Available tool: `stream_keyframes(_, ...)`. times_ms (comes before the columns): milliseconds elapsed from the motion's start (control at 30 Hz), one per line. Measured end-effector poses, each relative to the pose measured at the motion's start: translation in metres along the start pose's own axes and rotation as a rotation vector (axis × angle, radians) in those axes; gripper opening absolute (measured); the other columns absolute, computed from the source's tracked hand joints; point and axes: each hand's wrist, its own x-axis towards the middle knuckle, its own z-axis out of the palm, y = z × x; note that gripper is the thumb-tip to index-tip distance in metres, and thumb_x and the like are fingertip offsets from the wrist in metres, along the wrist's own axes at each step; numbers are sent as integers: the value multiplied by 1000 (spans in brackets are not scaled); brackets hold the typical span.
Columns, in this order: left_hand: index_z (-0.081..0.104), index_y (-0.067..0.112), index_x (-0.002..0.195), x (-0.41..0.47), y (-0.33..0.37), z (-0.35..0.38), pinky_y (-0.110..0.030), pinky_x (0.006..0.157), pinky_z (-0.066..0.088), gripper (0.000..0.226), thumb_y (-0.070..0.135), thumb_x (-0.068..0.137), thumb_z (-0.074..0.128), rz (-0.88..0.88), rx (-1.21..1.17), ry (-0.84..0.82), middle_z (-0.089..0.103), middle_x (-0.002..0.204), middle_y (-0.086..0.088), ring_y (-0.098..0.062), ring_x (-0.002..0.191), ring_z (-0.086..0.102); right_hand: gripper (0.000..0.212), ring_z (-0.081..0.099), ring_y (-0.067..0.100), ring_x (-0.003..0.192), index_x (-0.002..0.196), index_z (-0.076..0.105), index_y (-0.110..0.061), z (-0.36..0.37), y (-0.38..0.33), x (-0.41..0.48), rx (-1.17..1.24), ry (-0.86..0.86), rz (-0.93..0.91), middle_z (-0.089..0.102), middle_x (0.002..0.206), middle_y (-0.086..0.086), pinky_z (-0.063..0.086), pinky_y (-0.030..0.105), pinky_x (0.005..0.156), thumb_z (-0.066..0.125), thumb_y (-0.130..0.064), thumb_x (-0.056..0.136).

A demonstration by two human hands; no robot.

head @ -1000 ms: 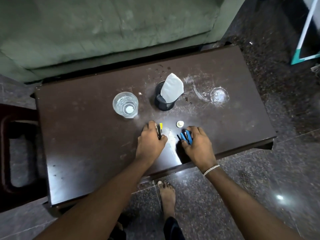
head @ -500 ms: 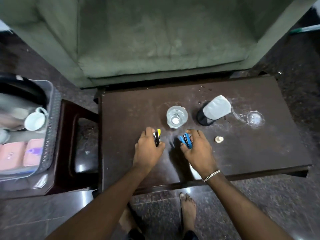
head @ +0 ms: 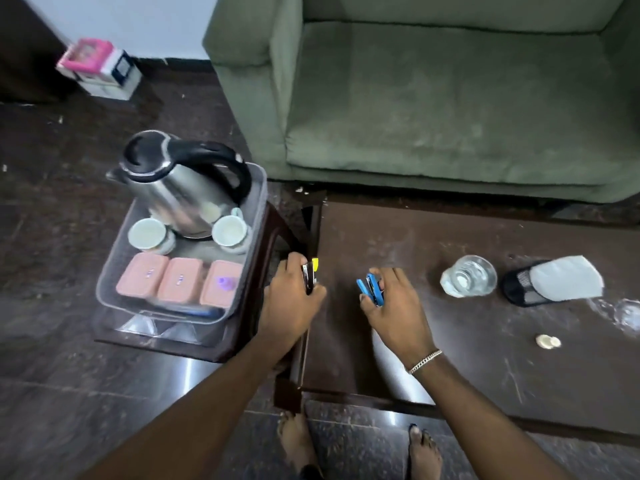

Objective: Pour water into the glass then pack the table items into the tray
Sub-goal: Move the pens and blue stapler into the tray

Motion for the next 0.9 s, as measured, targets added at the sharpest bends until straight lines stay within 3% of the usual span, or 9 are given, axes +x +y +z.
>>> stream_keyframes(200,47,23,117,13,-49,-62,-43,83,49,44,27,79,68,-35,-16,90,64,110,-4,-33,100,62,42,56,12,94,126,56,-22,35,-71,22,-4,-68,-92,55,115,-6,40,21,79,74,-22,87)
stream_keyframes(367,46,22,116,20,-92,-111,-45,77,49,42,32,79,64,-48,-2,164,63,104,-6,-36,95,61,44,58,14,100,128,57,-23,62,-130,36,70,-109,-158,55,116,-7,50,30,87,73,-22,87)
stream_keyframes(600,50,20,120,36,-148,-154,-49,83,52,44,27,81,70,-180,71,123,64,112,-11,-41,100,63,47,61,24,104,129,58,-18,98,-197,50,89,-203,-249,60,116,1,49,34,89,71,-21,85)
stream_keyframes(733,52,17,115,41,-169,-159,-51,84,52,41,26,80,71,-210,111,84,64,107,-11,-41,98,64,49,63,35,104,134,55,-17,125,-233,59,-33,-250,-324,64,117,11,52,45,89,69,-23,88)
stream_keyframes(900,52,23,112,42,-190,-168,-43,75,48,37,29,80,69,-205,113,148,61,110,-5,-36,97,63,38,64,39,100,123,57,-16,156,-260,64,-174,-290,-347,64,111,12,51,45,87,66,-25,87)
